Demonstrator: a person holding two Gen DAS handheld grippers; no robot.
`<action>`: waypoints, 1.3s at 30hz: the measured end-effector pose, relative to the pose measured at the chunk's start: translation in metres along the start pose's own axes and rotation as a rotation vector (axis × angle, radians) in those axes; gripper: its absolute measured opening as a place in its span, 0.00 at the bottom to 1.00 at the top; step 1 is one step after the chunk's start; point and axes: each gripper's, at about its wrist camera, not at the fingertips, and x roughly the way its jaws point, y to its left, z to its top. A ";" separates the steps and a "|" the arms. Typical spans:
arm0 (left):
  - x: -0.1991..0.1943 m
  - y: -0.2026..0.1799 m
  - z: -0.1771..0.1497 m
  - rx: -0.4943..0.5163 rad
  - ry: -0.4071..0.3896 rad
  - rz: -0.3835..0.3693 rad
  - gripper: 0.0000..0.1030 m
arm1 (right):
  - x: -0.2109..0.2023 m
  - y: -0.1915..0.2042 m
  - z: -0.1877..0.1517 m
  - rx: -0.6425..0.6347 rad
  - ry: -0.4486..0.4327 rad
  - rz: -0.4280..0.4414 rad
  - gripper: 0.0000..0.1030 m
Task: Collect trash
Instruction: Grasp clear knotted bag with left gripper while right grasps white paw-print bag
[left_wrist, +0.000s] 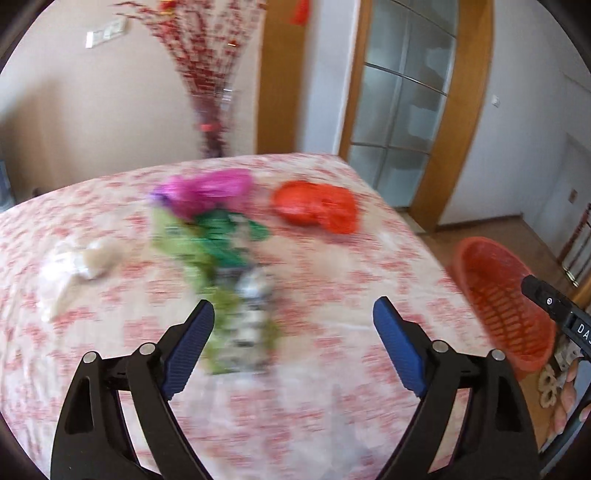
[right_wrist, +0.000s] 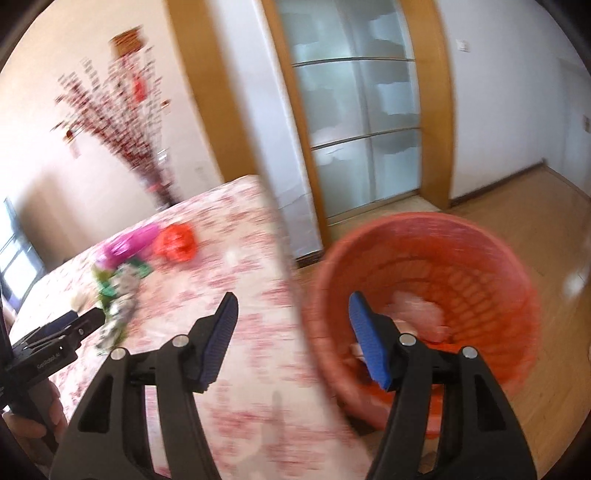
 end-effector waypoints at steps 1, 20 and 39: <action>-0.003 0.013 -0.002 -0.007 -0.010 0.026 0.87 | 0.003 0.013 0.000 -0.021 0.007 0.012 0.60; -0.015 0.188 -0.020 -0.246 -0.025 0.236 0.89 | 0.126 0.207 -0.009 -0.193 0.248 0.192 0.40; 0.024 0.210 0.006 -0.217 0.034 0.248 0.92 | 0.136 0.180 -0.015 -0.266 0.243 0.047 0.21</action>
